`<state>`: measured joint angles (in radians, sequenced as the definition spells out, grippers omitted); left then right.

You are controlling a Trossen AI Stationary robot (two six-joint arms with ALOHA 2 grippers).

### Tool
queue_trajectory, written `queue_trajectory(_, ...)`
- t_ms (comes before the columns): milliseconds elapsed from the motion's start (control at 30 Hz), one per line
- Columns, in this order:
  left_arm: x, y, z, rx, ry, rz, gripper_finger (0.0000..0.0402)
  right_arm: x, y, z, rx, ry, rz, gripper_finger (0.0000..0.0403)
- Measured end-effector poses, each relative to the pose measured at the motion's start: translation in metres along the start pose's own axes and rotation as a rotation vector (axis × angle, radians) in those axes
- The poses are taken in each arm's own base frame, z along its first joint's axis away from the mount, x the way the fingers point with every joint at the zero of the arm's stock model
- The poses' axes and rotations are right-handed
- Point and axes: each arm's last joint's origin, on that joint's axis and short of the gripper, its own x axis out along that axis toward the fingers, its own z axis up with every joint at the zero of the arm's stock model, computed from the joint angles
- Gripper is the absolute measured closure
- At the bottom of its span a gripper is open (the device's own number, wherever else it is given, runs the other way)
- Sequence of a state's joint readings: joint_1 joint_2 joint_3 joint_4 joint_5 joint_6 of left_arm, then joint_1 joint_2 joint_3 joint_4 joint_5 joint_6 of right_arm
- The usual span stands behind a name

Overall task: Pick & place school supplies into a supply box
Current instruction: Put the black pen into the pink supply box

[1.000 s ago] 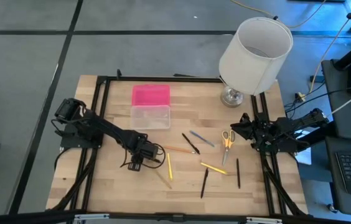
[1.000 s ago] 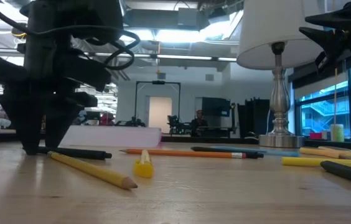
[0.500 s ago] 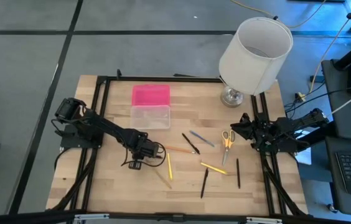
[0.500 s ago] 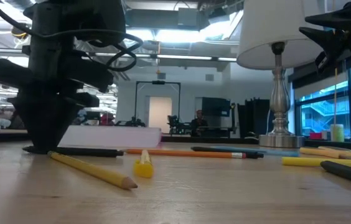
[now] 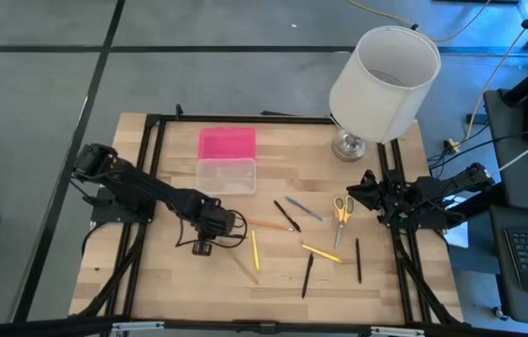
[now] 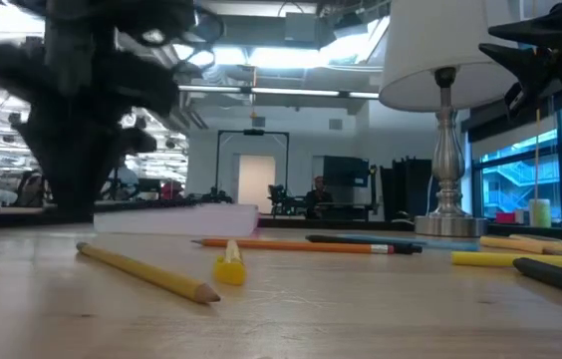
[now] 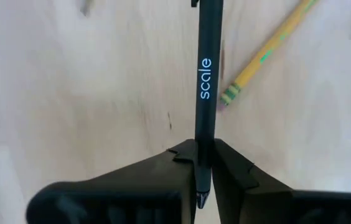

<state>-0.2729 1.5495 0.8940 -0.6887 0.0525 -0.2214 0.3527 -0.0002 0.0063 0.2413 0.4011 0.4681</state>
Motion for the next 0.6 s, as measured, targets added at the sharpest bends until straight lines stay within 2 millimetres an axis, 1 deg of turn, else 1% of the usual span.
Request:
queue_trajectory(133,-0.022,0.005,0.002,-0.026,-0.086,0.015,0.0382,0.000,0.000,0.000,-0.001,-0.001,-0.002,0.0315)
queue_trajectory(267,-0.055,0.019,0.012,-0.101,-0.220,0.052,0.0382,0.000,-0.001,0.001,-0.001,-0.020,-0.040,0.0315)
queue_trajectory(367,-0.077,0.031,0.017,-0.112,-0.281,0.110,0.0382,0.000,-0.002,0.001,-0.001,-0.033,-0.066,0.0315)
queue_trajectory(433,-0.087,0.040,0.018,-0.105,-0.262,0.163,0.0382,0.000,-0.002,0.001,-0.001,-0.034,-0.068,0.0315)
queue_trajectory(500,-0.093,0.050,0.014,-0.099,-0.198,0.221,0.0382,0.000,-0.002,0.001,-0.001,-0.035,-0.068,0.0315)
queue_trajectory(600,-0.094,0.068,0.010,-0.121,-0.129,0.292,0.0382,0.000,-0.002,0.001,-0.001,-0.035,-0.068,0.0315)
